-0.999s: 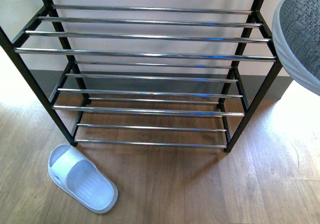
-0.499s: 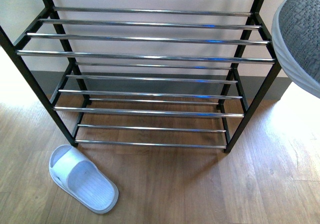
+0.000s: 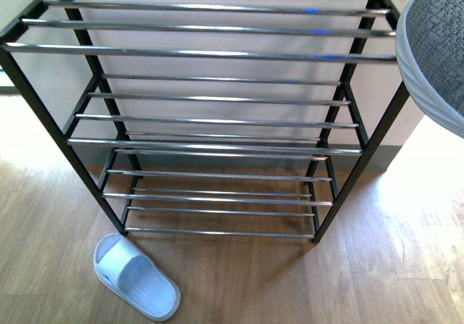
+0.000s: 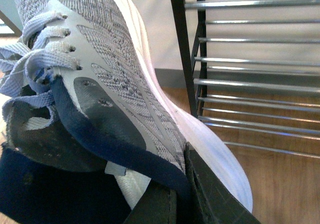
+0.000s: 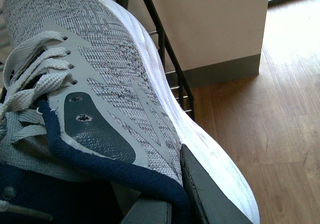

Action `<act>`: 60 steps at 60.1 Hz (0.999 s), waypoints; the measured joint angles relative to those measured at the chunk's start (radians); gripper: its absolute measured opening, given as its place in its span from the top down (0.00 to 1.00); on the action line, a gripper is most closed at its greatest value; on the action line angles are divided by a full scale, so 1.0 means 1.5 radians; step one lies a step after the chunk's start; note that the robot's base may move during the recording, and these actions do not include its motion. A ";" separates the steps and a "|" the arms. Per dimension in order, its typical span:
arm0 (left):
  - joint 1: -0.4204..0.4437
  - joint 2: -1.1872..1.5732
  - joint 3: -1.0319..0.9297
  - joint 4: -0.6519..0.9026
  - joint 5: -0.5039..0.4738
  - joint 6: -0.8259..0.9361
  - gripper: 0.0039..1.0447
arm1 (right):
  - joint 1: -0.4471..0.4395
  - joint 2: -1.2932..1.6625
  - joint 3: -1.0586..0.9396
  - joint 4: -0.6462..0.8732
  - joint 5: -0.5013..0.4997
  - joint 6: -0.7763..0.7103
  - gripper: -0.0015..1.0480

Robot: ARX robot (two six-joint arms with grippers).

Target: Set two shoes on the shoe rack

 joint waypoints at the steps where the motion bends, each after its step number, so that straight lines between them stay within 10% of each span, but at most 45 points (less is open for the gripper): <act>1: 0.000 0.000 0.000 0.000 0.000 0.000 0.99 | 0.000 0.000 0.000 0.000 0.000 0.000 0.99; 20: 0.000 0.000 0.000 0.000 0.000 0.000 0.99 | 0.000 0.000 0.001 0.000 -0.001 0.000 0.99; 25: 0.000 0.000 0.000 0.000 0.000 0.000 0.99 | 0.011 -0.004 -0.040 0.130 0.017 -0.002 0.99; 60: 0.000 0.000 0.000 0.000 0.000 0.000 0.99 | 0.388 0.312 0.357 -0.036 0.329 0.232 0.99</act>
